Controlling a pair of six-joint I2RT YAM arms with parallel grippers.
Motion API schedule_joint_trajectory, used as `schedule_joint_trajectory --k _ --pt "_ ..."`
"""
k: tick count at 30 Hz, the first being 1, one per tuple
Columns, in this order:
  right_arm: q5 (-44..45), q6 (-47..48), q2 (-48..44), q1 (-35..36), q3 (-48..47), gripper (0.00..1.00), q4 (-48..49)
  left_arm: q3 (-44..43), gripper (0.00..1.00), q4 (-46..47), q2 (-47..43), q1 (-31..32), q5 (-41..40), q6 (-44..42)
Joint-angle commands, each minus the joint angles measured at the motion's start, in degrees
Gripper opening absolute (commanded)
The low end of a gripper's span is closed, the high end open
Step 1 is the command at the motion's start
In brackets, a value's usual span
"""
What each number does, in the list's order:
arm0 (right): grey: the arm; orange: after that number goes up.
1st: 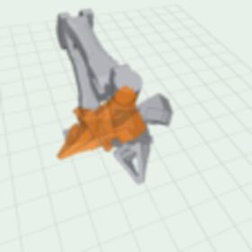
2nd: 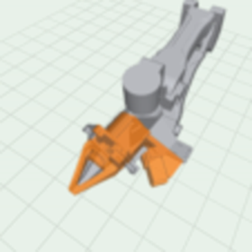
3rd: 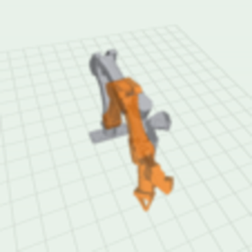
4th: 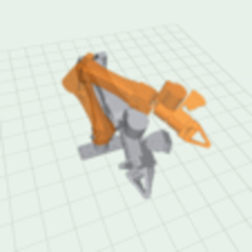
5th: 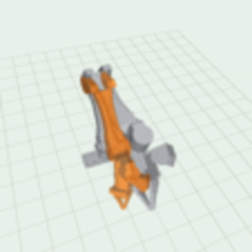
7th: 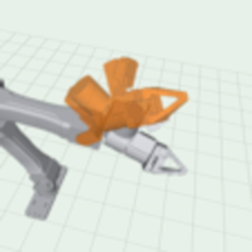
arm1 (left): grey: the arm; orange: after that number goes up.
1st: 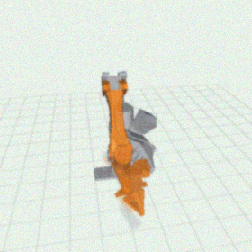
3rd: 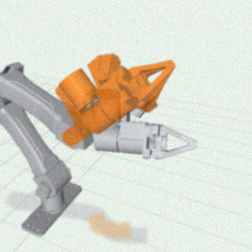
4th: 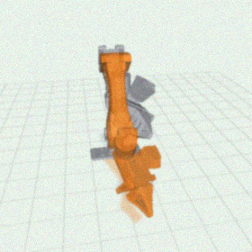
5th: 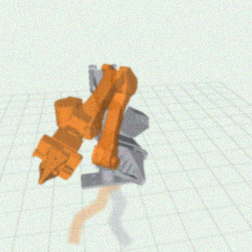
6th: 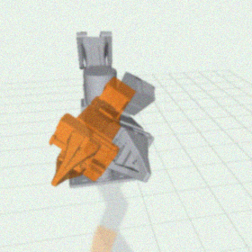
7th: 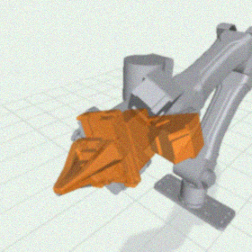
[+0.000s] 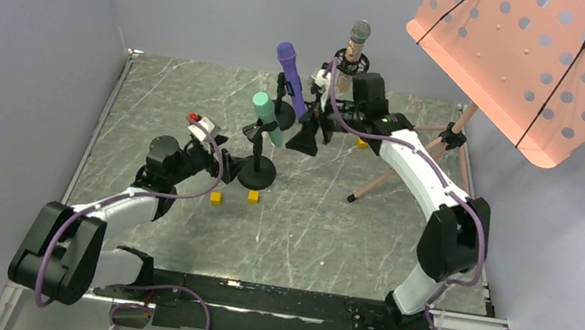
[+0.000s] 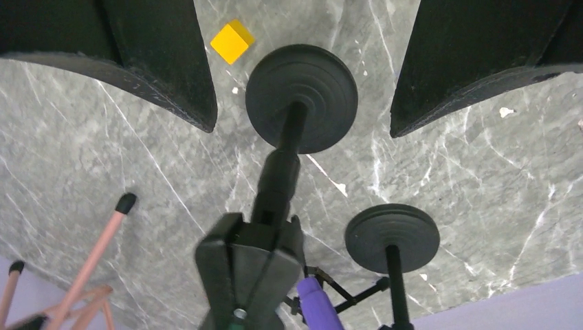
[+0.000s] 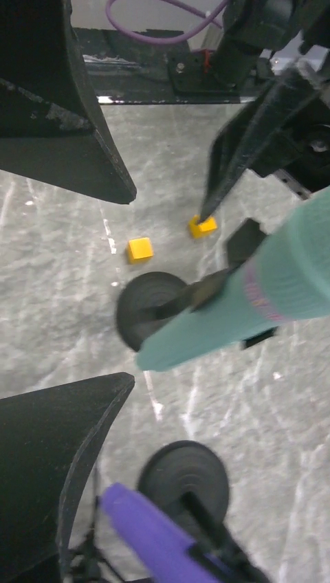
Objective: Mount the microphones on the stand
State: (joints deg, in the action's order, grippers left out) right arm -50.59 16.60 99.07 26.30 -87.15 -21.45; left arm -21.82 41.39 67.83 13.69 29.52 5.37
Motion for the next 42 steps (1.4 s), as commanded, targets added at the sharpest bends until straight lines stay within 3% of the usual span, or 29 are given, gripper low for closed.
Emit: schedule_joint_trajectory --k 1,4,9,23,33,36,39,40,42 --pt "1.9 1.3 -9.2 -4.5 7.1 1.00 -3.0 -0.3 0.99 11.8 3.1 -0.2 -2.4 4.2" --pt "-5.2 -0.6 -15.6 -8.3 14.0 1.00 1.3 -0.4 0.99 14.4 5.8 -0.2 0.0 3.5" --pt "-14.2 9.0 -23.2 -10.1 22.8 1.00 -0.2 -0.6 0.91 17.8 10.7 0.0 3.3 1.6" --pt "-16.1 12.5 -20.1 -10.4 22.2 1.00 -4.9 -7.3 0.80 23.3 22.7 3.0 2.1 -2.1" --pt "-16.3 15.1 -18.7 -10.5 20.6 1.00 -8.6 -9.9 0.64 23.6 25.4 5.3 2.7 -2.7" --pt "-16.2 15.1 -18.6 -10.5 20.5 1.00 -8.8 -10.6 0.49 23.1 25.6 5.3 3.5 -2.4" --pt "-16.1 15.2 -18.7 -10.6 20.5 1.00 -8.8 -11.0 0.15 21.6 25.0 5.2 4.5 -2.8" --pt "-16.1 15.2 -18.7 -10.7 20.5 1.00 -8.8 -11.0 0.07 21.1 24.5 5.2 4.6 -3.0" --pt "-16.2 15.3 -18.7 -10.9 20.5 1.00 -8.9 -11.1 0.00 20.0 23.2 5.0 4.6 -3.9"
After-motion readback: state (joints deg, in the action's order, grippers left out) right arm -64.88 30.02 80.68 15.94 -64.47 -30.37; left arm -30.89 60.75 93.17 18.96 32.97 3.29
